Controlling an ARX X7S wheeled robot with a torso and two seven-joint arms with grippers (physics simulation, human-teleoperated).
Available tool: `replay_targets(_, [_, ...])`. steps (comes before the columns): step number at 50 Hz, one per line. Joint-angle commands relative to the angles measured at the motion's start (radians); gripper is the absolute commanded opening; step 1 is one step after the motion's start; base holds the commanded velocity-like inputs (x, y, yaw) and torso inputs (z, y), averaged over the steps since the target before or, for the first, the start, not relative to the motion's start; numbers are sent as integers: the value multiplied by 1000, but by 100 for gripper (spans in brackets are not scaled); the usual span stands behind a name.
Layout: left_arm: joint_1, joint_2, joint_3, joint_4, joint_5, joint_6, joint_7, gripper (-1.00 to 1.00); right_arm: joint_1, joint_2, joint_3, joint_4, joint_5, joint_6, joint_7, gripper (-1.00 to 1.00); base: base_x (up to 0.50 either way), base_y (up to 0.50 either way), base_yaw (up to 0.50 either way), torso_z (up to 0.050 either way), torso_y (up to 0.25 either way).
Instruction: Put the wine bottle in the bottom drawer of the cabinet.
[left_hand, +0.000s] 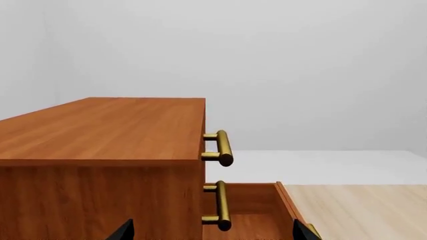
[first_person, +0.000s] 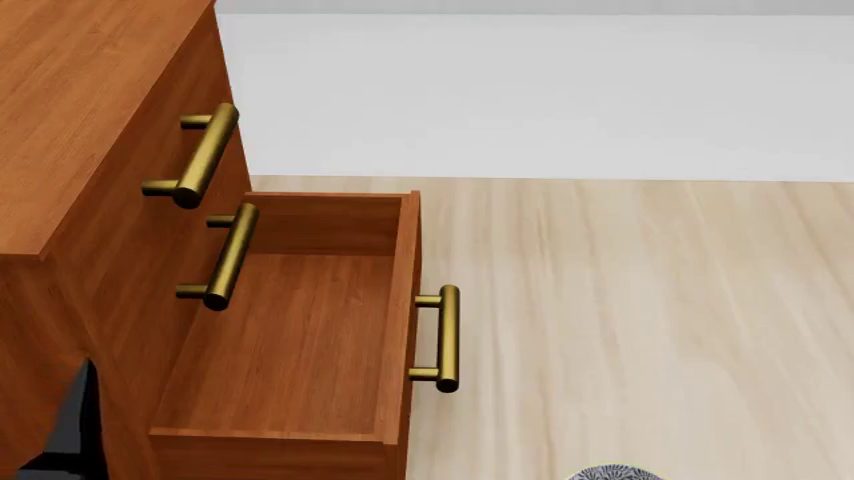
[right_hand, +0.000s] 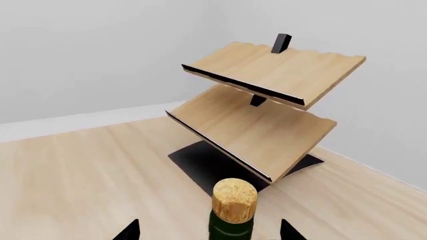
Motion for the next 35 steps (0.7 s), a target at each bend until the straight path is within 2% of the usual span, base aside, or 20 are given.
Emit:
replay_targets(1, [-2,3,4,-4,2,1,1,100,24,8,-10,42,-3,3,-7,100,0,0,0,0,0])
replay_targets(35, [-17,10,19,-7,-5,-8,0,100,92,21,-10,164,11,1,-31,100,0,0,0,0,0])
